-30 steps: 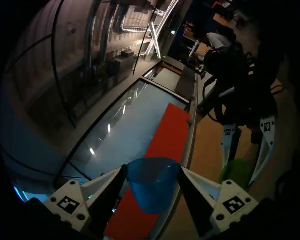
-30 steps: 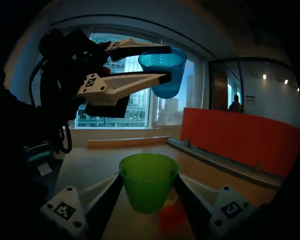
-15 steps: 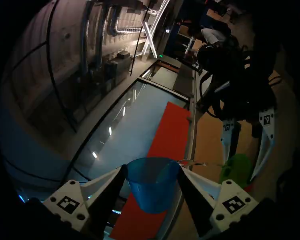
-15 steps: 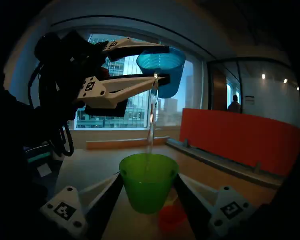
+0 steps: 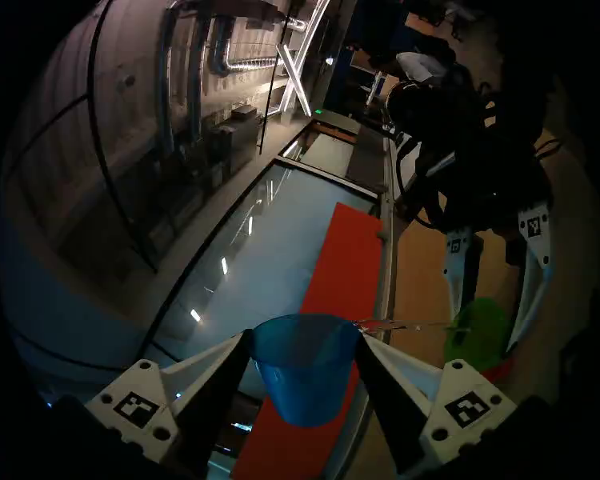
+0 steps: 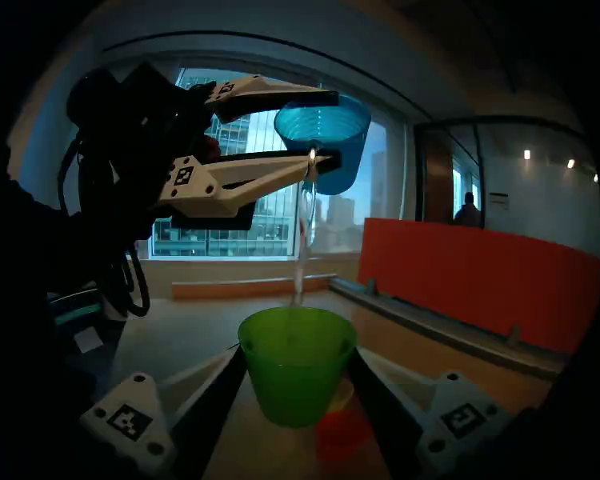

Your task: Pour water

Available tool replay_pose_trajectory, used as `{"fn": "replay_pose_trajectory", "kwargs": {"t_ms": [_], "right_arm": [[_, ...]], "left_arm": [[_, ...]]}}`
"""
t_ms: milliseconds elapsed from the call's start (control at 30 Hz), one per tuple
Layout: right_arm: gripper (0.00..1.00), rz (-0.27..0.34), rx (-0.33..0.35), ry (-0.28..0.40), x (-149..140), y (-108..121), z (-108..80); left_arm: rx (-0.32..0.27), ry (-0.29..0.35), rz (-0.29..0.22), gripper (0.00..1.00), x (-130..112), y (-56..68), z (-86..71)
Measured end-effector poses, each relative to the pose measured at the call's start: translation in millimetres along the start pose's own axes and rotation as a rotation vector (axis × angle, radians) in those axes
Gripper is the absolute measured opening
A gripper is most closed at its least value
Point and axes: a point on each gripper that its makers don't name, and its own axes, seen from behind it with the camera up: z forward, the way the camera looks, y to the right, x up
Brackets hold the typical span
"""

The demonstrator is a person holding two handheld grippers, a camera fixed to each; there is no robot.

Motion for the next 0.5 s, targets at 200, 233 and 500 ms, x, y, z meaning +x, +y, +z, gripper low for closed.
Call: {"fn": "replay_pose_trajectory", "kwargs": {"t_ms": [200,233,500], "right_arm": [[0.89,-0.001,-0.001,0.002,1.7,-0.2,-1.7],[0.89,-0.001,-0.001,0.003,2.0,-0.3,-2.0],[0.89,-0.002,-0.003,0.006,3.8,0.0,-2.1]], "left_arm": [[0.005,0.001,0.011,0.88,-0.1,-1.1,-1.1],[0.006,0.001,0.014,0.88,-0.1,-1.2,-1.5],[0.007,0.004,0.040,0.89,1.4,-0.8,-3.3]]}}
